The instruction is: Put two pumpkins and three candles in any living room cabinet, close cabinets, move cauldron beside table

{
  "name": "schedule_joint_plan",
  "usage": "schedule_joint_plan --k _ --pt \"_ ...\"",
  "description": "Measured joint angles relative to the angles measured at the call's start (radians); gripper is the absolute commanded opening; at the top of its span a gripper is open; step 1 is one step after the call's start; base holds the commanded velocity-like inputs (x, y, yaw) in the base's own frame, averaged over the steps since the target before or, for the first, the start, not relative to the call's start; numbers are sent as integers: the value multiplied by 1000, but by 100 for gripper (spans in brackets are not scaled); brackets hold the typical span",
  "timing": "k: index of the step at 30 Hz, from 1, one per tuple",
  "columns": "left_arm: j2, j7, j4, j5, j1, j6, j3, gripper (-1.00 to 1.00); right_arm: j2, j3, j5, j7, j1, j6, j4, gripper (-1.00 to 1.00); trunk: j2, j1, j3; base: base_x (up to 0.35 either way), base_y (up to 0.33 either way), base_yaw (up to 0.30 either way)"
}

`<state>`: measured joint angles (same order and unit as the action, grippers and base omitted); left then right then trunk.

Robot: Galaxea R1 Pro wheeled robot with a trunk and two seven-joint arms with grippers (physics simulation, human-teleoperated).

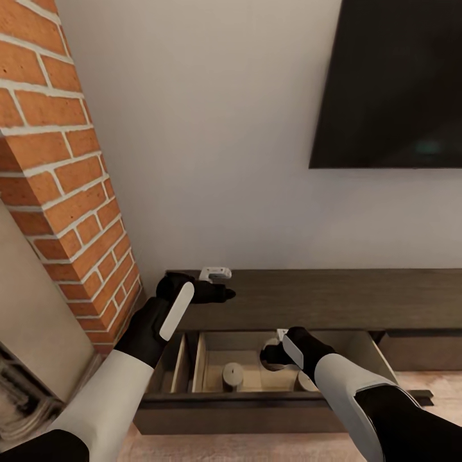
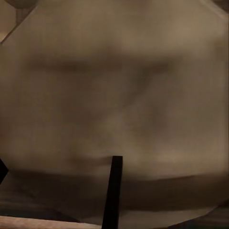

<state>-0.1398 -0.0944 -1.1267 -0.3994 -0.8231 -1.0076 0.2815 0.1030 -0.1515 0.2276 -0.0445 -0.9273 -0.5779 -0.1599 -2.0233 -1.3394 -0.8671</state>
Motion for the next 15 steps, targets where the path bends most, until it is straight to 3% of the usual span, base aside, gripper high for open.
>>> schedule_joint_plan --k 7,15 --pt "0 0 0 0 0 0 0 100 0 -2 -1 -1 0 0 0 -100 -49 -27 -22 0 0 8" --pt "-1 0 0 0 0 0 0 100 -1 0 -1 -3 1 0 0 -100 -105 -58 -57 0 0 89"
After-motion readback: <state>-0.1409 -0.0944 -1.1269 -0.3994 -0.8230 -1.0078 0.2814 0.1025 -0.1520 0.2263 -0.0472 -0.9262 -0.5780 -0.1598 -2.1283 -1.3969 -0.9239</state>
